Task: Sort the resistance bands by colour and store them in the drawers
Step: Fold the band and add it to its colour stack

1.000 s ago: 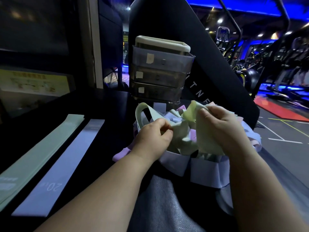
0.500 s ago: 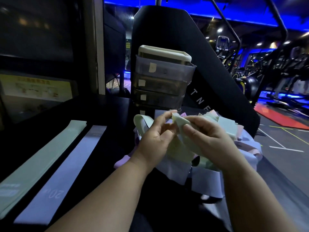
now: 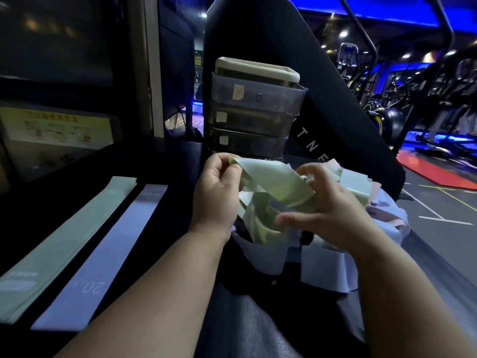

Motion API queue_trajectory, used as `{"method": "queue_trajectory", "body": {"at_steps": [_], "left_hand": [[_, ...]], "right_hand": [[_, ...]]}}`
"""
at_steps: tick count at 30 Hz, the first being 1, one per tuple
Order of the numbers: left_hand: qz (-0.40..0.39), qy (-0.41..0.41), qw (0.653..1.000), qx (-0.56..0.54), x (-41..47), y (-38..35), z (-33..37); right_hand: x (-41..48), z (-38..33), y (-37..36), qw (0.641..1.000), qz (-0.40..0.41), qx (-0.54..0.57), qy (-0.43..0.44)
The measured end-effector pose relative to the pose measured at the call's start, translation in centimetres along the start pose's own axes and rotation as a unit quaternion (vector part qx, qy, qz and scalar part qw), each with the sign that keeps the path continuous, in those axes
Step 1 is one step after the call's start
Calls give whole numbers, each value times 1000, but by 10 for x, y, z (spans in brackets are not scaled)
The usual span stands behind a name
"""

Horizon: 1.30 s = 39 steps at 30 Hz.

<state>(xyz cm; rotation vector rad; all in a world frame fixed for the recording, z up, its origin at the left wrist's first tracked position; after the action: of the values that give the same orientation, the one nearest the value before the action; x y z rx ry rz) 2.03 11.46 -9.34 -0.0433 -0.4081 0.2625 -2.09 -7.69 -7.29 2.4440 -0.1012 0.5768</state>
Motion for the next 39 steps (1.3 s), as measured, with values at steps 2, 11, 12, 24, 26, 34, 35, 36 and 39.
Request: {"method": "queue_trajectory", "body": {"at_steps": [2, 11, 12, 24, 26, 34, 35, 36, 39], "left_hand": [[26, -3, 1000, -10, 3, 8, 2], [84, 25, 995, -53, 9, 28, 0], [90, 20, 994, -52, 9, 31, 0], [99, 10, 994, -54, 17, 44, 2], [103, 16, 993, -59, 16, 46, 3], [137, 77, 983, -93, 17, 54, -6], [138, 81, 983, -89, 17, 54, -7], [139, 84, 983, -85, 17, 55, -8], [145, 94, 982, -78, 15, 56, -10]], "right_hand": [[2, 10, 2, 998, -3, -67, -18], [11, 38, 17, 984, 66, -150, -64], [11, 36, 17, 982, 64, -164, -62], [4, 23, 44, 963, 165, 209, -44], [1, 21, 48, 953, 174, 245, -45], [4, 27, 36, 969, 102, 215, -70], [5, 27, 34, 973, 87, 201, -72], [5, 29, 31, 977, 67, 186, -76], [6, 39, 22, 986, -11, 134, -99]]}}
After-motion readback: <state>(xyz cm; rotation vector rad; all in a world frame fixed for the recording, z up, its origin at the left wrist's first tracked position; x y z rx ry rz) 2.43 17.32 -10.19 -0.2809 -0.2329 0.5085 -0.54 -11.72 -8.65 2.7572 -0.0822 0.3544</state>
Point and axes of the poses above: each hand's wrist, its own x-axis towards the middle knuckle, its own y-axis out of the back of the hand, z = x × y, the point moved 9 cm from there along x, towards the middle knuckle, and after that the axes turned 12 degrees about x, right-handed, at the moved point
